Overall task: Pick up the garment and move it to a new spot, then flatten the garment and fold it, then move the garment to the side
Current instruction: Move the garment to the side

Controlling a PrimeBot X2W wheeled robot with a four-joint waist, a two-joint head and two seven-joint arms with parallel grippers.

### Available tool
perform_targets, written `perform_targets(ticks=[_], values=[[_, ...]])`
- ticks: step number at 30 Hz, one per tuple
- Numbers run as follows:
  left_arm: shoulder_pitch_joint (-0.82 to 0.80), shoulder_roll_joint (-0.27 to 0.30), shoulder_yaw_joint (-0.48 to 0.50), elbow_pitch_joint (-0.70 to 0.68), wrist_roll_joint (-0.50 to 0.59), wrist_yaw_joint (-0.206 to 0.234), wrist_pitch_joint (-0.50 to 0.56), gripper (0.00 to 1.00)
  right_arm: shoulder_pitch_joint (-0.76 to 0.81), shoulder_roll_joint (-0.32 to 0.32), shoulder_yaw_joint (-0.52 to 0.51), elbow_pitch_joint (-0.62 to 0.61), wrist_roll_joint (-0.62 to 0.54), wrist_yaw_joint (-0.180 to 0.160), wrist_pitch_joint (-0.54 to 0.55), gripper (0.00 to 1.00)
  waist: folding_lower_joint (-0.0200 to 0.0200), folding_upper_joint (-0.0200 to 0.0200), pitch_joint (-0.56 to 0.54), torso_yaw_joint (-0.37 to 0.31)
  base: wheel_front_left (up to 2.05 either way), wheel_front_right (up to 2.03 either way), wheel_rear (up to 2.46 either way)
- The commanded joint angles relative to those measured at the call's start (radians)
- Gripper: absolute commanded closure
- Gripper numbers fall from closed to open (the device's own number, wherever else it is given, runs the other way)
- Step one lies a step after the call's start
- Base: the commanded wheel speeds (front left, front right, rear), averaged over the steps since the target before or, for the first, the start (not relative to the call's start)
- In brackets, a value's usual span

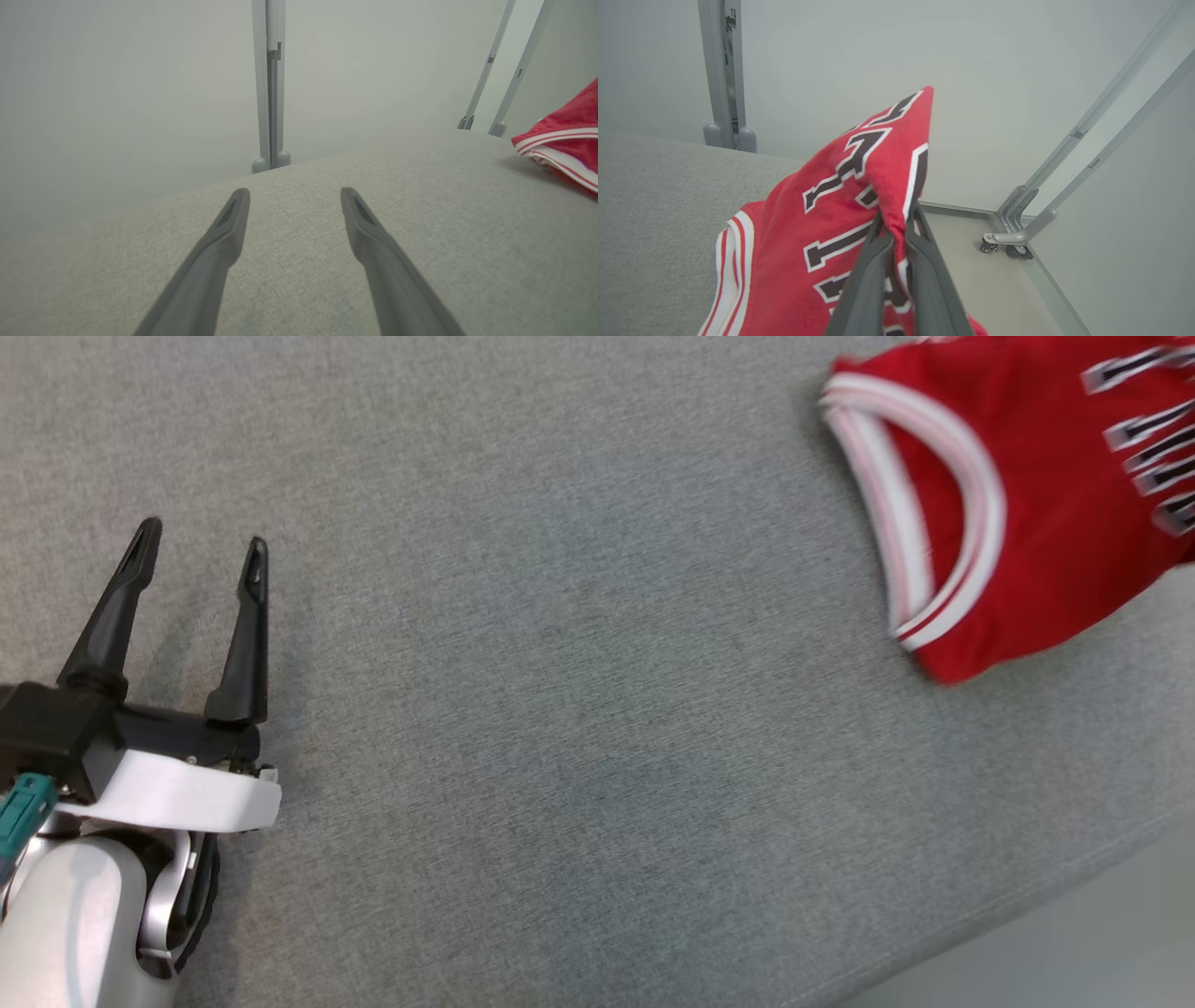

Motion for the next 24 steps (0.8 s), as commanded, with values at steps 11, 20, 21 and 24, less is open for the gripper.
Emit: perform_targets(ticks=[11,20,21,24], values=[[-0.075,0.012,-0.027,-0.019,0.016,-0.007,0.015,0.0,-0.215,-0.062,-0.019,0.4,0.025,0.0,-0.113,0.0,0.0,-0.0001,0.074,0.056,0.0,0.0,0.0],[-0.051,-0.005,-0.032,0.007,-0.001,0.002,-0.013,0.0,-0.173,-0.01,-0.075,0.476,0.075,0.0,-0.144,0.0,0.0,-0.0001,0.001,0.071,0.0,0.0,0.0],[-0.048,-0.008,-0.03,0.011,-0.003,0.004,-0.018,0.0,-0.16,-0.002,-0.095,0.454,0.069,0.0,-0.143,0.0,0.0,-0.0001,-0.012,0.073,0.0,0.0,0.0],[-0.027,-0.017,-0.021,0.018,-0.018,0.016,-0.031,0.0,-0.09,0.051,-0.167,0.373,0.044,0.0,-0.143,0.0,0.0,-0.0001,-0.053,0.081,0.0,0.0,0.0]])
